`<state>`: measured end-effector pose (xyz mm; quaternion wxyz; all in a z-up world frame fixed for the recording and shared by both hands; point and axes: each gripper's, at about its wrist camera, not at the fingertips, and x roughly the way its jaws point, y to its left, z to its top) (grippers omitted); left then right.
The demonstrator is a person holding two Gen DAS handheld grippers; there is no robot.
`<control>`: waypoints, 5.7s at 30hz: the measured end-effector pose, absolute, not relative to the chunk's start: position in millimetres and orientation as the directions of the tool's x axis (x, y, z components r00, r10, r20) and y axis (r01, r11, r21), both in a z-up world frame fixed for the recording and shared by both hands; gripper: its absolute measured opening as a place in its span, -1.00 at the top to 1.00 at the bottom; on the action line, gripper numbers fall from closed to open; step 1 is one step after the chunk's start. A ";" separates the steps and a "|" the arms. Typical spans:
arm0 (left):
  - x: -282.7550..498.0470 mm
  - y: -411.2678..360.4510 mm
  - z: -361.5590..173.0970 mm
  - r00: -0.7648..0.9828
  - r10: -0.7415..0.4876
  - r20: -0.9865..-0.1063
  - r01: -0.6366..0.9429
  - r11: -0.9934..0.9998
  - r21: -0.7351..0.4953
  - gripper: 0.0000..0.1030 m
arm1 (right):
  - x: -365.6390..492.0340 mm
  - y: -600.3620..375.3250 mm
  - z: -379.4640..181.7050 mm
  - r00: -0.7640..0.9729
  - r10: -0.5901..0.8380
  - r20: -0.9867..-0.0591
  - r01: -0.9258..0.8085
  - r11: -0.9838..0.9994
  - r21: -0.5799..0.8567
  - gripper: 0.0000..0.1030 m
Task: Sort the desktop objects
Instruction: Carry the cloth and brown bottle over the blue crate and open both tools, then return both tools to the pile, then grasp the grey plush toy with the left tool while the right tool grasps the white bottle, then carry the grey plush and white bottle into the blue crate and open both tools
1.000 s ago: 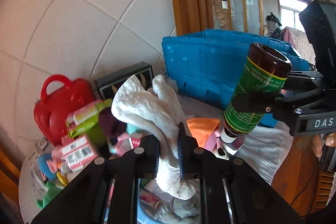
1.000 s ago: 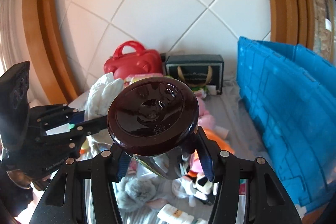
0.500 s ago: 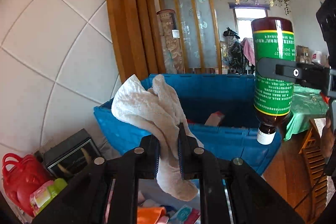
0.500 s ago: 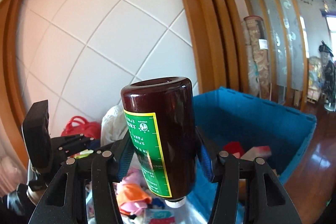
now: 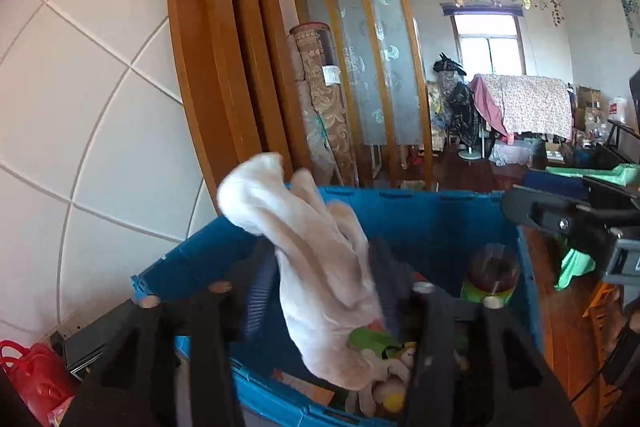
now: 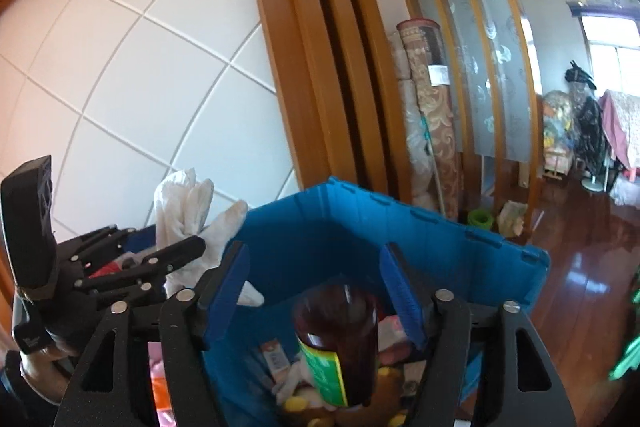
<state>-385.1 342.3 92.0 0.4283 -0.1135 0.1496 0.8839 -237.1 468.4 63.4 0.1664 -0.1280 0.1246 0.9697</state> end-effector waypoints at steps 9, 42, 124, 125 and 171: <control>-377.8 343.2 95.4 -0.706 0.662 -0.250 -0.708 -0.671 0.222 -1.00 | -215.8 490.7 54.8 -0.933 0.262 -0.246 -0.320 -0.917 0.238 -0.74; -332.5 50.9 18.8 -0.898 0.273 -0.344 -0.356 -0.912 0.205 -1.00 | -227.9 327.6 28.8 -0.961 -0.056 -0.270 0.009 -0.985 0.173 -0.99; -336.9 43.6 -23.1 -0.652 0.592 -0.474 -0.678 -0.735 0.014 0.19 | -256.2 170.1 -23.1 -0.882 -0.132 -0.453 0.108 -0.991 0.078 0.13; -335.9 57.8 -12.7 -0.652 0.604 -0.457 -0.690 -0.723 0.028 0.19 | -249.2 180.8 -11.0 -0.898 -0.115 -0.425 0.086 -0.992 0.087 0.13; -358.3 387.2 96.0 -0.848 0.463 -0.257 -0.527 -0.785 0.326 -0.99 | -213.9 519.8 81.5 -0.929 0.272 -0.252 -0.334 -0.908 0.252 -0.77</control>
